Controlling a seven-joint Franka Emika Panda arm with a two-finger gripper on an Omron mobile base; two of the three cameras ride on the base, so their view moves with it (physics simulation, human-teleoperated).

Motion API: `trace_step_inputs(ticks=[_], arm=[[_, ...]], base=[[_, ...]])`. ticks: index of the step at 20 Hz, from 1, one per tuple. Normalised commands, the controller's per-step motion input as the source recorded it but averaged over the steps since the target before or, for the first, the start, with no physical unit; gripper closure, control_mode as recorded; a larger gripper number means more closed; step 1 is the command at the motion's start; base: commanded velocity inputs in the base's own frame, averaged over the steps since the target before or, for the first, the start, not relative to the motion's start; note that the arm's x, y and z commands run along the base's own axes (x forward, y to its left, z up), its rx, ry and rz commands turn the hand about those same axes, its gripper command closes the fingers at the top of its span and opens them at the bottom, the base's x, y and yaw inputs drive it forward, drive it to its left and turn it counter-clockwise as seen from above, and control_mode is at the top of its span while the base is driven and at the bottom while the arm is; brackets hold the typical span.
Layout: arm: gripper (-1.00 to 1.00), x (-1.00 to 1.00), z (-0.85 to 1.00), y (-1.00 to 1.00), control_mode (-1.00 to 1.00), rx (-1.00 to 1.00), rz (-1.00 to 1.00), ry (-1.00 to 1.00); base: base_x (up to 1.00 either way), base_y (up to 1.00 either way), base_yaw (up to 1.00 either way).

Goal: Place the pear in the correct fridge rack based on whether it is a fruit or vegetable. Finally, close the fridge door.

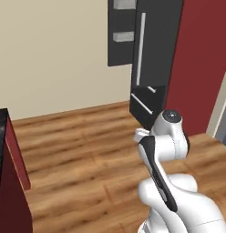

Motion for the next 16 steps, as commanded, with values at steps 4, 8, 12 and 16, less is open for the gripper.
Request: trace_step_inputs(ticks=[4,8,12,16], arm=[[1.00,0.00,0.00,0.00,1.00,0.00,0.00,0.00],[1.00,0.00,0.00,0.00,1.00,0.00,0.00,0.00],[1.00,0.00,0.00,0.00,1.00,0.00,0.00,0.00],[1.00,0.00,0.00,0.00,1.00,0.00,0.00,0.00]], base=[[1.00,-0.46,0.00],[1.00,0.11,-0.04],[1.00,0.33,-0.04],[1.00,0.22,-0.08]])
